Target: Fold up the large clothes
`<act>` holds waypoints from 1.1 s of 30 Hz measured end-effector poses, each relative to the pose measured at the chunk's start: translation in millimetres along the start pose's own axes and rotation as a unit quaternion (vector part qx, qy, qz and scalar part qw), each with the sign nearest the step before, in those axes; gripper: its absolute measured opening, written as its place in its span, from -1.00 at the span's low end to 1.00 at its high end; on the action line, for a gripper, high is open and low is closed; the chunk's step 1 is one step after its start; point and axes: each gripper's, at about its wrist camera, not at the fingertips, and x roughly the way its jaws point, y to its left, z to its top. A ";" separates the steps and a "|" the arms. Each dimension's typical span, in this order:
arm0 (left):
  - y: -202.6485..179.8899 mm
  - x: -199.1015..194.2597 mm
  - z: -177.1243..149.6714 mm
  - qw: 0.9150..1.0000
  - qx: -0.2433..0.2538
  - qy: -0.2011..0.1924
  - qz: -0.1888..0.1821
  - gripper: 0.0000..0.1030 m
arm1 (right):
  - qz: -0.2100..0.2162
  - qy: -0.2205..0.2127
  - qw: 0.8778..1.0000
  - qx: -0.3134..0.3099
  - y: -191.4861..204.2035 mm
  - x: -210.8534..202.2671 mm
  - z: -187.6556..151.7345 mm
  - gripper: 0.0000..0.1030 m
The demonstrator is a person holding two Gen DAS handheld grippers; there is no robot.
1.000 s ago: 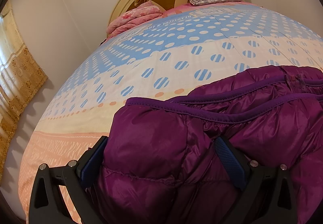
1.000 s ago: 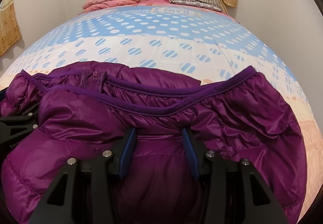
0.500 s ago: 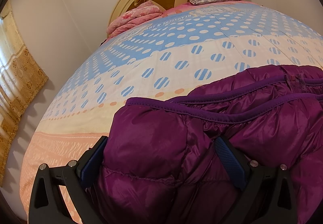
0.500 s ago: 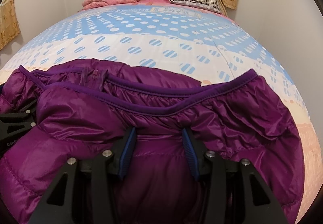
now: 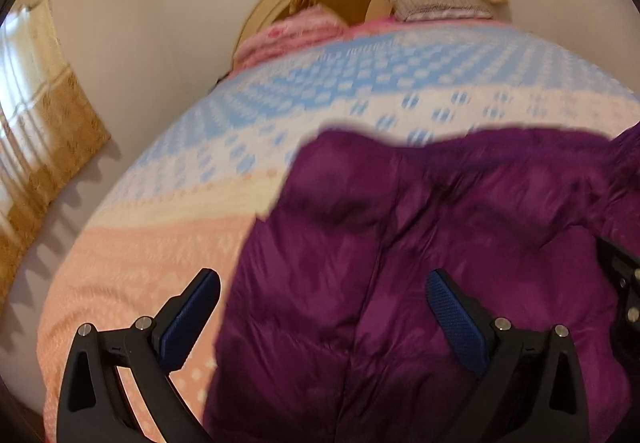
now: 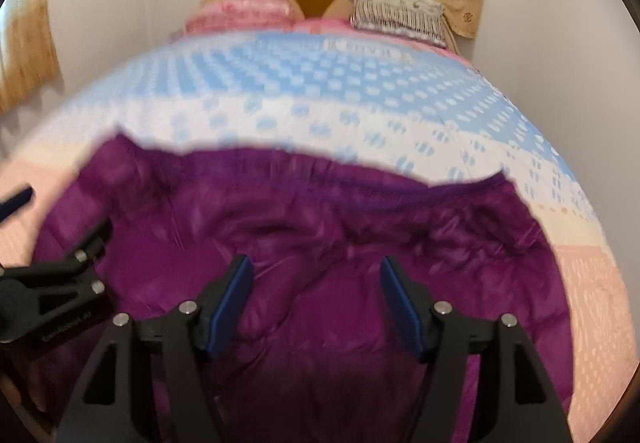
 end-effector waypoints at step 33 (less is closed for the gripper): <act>75.2 -53.4 -99.4 0.980 -0.155 0.056 -0.108 0.15 | -0.021 -0.003 1.000 -0.007 34.9 -33.6 -72.4 0.81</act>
